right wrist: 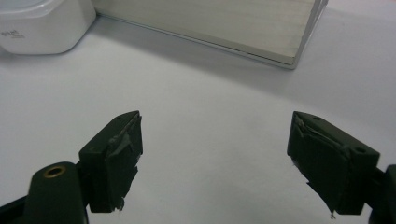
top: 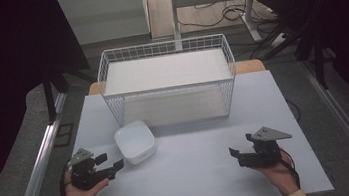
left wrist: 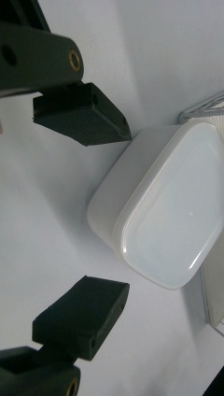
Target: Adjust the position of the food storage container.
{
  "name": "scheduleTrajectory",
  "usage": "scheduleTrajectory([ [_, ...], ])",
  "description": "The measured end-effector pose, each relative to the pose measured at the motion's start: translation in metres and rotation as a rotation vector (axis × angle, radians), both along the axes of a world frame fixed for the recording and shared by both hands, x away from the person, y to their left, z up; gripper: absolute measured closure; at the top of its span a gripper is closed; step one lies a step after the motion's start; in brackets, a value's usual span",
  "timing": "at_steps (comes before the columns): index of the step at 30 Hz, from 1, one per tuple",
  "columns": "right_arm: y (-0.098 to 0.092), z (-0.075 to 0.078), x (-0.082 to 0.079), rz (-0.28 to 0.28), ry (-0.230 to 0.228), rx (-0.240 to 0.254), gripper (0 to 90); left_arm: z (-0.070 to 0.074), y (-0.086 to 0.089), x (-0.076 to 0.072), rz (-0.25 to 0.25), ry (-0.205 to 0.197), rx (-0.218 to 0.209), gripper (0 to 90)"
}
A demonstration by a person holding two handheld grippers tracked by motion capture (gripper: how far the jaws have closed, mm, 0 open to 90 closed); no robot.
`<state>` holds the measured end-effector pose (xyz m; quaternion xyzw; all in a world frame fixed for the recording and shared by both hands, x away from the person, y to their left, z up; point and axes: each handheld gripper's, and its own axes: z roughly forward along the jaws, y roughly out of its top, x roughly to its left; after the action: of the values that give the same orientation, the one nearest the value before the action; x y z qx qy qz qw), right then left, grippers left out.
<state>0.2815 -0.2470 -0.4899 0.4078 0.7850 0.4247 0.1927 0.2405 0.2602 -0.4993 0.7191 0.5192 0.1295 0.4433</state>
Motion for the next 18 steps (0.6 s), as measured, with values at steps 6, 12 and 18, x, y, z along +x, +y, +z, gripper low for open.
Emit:
scheduleTrajectory([
  [6,-0.0058,0.0006,0.0003,-0.01,-0.005,-0.006,19.7,0.0018,-0.0015,-0.0027,-0.003,-0.004,0.002,23.3],
  [12,-0.0082,0.002,0.0001,-0.023,-0.01,-0.005,20.4,0.0018,-0.0002,-0.0057,-0.011,-0.008,0.002,23.4],
  [18,-0.0072,0.0006,0.0006,-0.015,-0.006,-0.011,21.2,0.0003,-0.0002,-0.0046,-0.015,0.001,0.004,23.4],
])
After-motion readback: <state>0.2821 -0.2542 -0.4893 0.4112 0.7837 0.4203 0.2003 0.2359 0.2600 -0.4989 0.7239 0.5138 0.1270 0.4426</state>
